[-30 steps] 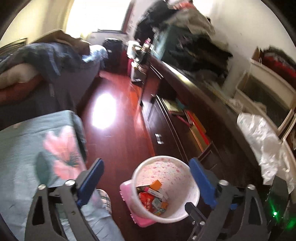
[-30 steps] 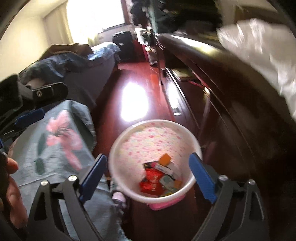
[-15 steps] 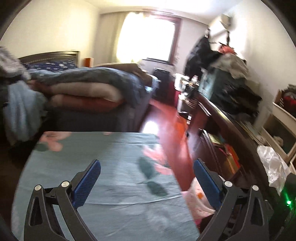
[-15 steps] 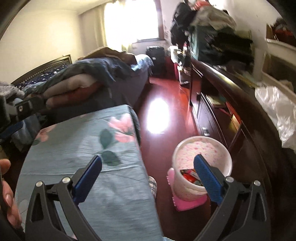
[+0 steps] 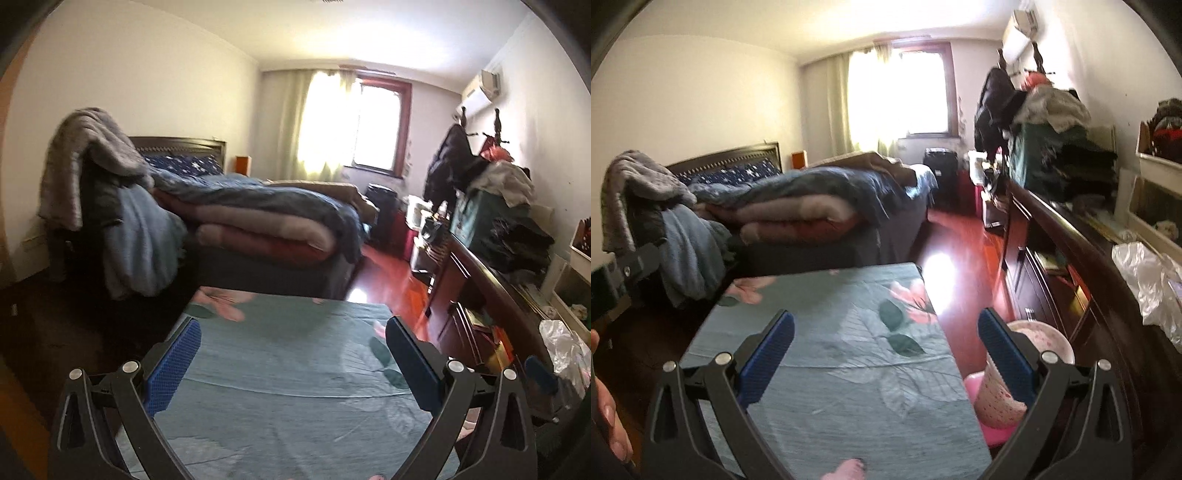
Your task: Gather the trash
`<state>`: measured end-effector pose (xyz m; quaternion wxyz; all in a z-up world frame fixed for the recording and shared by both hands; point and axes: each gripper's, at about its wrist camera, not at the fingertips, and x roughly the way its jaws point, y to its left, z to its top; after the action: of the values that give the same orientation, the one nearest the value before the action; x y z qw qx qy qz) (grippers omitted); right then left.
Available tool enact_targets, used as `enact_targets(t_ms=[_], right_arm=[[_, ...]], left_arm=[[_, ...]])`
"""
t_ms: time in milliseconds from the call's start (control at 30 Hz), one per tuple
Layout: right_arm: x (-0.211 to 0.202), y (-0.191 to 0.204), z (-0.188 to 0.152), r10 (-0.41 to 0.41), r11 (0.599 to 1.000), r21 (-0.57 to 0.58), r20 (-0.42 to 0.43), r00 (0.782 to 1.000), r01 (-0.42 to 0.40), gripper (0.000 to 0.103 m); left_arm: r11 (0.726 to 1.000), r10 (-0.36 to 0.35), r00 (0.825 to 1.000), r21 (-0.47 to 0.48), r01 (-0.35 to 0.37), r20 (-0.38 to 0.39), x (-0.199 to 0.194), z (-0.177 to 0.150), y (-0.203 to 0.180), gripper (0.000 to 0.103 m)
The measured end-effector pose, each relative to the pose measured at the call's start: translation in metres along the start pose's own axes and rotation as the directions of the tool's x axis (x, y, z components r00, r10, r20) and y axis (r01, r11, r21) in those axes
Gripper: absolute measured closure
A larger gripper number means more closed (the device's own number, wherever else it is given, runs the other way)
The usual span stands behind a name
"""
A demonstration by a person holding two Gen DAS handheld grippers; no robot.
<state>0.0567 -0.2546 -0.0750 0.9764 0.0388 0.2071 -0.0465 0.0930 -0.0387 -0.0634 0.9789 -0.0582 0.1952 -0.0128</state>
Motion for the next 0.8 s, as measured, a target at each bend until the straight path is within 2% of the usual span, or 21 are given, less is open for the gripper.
enact_targets(t_ms=[133,400,567,800], right_arm=[[-0.029,0.02,0.005,0.019,0.999,-0.036,0.054,0.998,-0.017,0.003],[-0.073,0.041,0.014,0.063,0.996,-0.078,0.132,0.989,-0.053,0.003],[-0.087,0.048,0.019,0.069,0.994,-0.089,0.162,0.984,-0.055,0.003],[-0.088,0.053,0.025,0.099,0.991,-0.112,0.174,0.98,-0.08,0.003]], left_arm=[[0.999,0.028,0.999,-0.025,-0.027,0.031,-0.027,0.003,0.018,0.004],[0.998,0.034,0.991,-0.057,-0.027,0.133,-0.077,0.007,0.036,0.004],[0.997,0.066,0.985,-0.046,-0.059,0.157,-0.089,0.01,0.038,0.004],[0.996,0.071,0.979,-0.075,-0.057,0.191,-0.102,0.011,0.046,0.004]])
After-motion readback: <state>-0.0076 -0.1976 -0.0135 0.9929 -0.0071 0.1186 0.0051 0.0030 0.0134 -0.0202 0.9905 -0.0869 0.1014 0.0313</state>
